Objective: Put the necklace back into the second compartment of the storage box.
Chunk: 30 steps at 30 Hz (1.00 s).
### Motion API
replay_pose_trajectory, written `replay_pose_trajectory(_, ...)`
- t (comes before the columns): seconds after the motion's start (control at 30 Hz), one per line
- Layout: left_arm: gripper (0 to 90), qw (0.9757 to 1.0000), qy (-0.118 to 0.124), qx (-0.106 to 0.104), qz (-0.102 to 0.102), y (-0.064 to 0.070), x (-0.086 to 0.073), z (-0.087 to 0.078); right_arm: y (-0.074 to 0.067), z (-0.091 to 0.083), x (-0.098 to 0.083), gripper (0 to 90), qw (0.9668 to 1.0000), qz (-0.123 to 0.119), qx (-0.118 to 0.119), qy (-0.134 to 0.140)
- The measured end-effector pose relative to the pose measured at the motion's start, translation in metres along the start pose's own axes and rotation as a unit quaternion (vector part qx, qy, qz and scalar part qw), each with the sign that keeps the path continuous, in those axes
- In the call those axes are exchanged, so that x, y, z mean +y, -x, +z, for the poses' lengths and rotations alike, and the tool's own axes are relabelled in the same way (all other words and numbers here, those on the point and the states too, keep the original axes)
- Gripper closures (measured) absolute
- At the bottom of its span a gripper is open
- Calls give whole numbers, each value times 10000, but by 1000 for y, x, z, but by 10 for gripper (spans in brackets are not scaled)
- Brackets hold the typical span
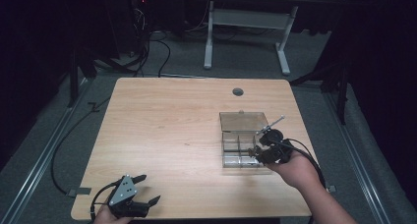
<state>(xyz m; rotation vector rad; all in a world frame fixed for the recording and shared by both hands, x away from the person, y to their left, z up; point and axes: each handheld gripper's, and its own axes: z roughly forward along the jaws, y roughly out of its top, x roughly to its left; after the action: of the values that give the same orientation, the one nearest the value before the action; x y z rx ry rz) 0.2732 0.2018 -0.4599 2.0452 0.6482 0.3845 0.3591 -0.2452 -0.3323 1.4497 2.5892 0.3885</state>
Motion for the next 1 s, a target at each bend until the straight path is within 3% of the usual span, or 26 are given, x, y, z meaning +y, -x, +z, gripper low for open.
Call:
replay_pose_trajectory(0.53, 152, 10000, 15, -22, -21, 0, 0, -1, 12, 14, 25, 718, 10000, 36, 40, 51)
replay_pose_trajectory(1.0, 153, 10000, 39, -41, 0, 0, 0, -1, 22, 35, 46, 718, 9999, 101, 22, -133)
